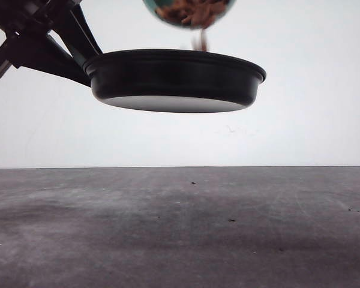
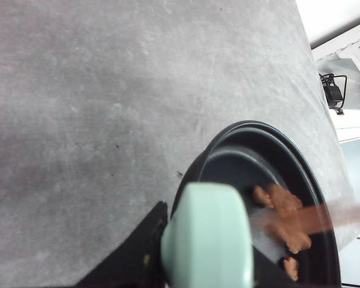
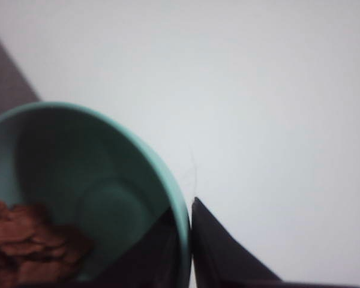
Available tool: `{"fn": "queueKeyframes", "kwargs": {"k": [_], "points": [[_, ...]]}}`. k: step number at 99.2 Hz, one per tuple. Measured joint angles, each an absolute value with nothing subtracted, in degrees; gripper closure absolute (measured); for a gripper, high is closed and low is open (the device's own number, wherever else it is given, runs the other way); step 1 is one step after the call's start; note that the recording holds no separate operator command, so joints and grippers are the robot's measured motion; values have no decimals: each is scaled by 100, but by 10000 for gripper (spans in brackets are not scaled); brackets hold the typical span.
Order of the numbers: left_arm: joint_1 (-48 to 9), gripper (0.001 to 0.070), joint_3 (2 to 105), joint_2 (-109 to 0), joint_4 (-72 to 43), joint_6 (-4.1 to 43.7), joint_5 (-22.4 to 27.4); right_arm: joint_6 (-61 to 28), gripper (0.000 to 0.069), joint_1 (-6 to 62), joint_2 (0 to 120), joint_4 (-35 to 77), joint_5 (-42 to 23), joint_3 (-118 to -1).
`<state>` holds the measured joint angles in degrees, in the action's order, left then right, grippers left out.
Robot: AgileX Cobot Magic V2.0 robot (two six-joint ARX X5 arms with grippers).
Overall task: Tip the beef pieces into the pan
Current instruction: 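Tilt the bowl with the right gripper, pouring beef cubes into the pan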
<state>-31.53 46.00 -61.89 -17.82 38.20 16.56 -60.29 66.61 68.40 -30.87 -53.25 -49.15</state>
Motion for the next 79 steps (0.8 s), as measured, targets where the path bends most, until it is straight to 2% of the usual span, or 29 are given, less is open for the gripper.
{"fn": "queueKeyframes", "kwargs": {"k": [20, 51, 79], "points": [[-3153, 657, 4600, -6189, -1785, 3820, 1651, -6742, 674, 6751, 6840, -3385, -5247, -4915], [-3153, 657, 4600, -6189, -1769, 3820, 1653, -7011, 674, 6827, 6840, -3454, -4965, -4915], [-3155, 657, 4696, -6200, -1737, 3820, 1649, -7157, 674, 6825, 6877, -3859, -4976, -4923]]}}
